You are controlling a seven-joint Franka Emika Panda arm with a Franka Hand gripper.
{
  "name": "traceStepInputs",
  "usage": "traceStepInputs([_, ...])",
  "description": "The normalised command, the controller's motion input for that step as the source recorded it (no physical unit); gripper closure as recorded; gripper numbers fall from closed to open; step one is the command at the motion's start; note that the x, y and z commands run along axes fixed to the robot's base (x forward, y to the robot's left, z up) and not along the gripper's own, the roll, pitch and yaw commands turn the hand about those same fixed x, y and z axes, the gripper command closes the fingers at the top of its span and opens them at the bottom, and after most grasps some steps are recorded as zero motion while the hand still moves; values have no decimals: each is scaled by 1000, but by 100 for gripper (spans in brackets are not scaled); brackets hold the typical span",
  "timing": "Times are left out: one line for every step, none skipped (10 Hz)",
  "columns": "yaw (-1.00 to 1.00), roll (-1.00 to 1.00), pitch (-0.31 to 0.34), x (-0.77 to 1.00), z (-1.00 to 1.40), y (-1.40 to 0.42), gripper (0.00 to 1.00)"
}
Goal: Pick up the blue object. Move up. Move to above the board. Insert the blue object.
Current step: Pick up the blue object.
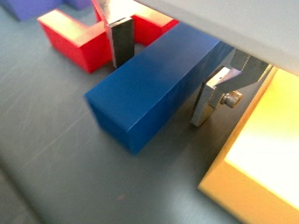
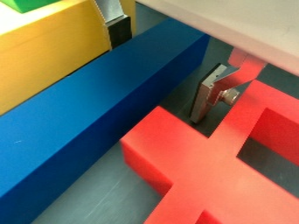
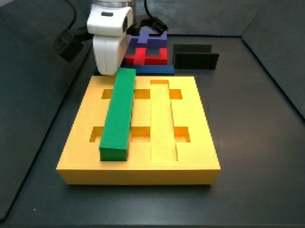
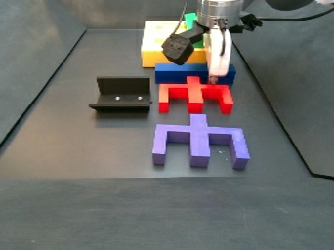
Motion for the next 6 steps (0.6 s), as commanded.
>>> traceStepInputs([-86, 4, -19, -383, -140, 0, 0])
traceStepInputs([0, 0, -43, -109, -17, 0, 0])
traceStepInputs([0, 0, -17, 0, 0, 0, 0])
traceStepInputs([0, 0, 0, 163, 0, 0, 0])
traceStepInputs([0, 0, 0, 111, 0, 0, 0])
traceStepInputs([0, 0, 0, 71, 9, 0, 0])
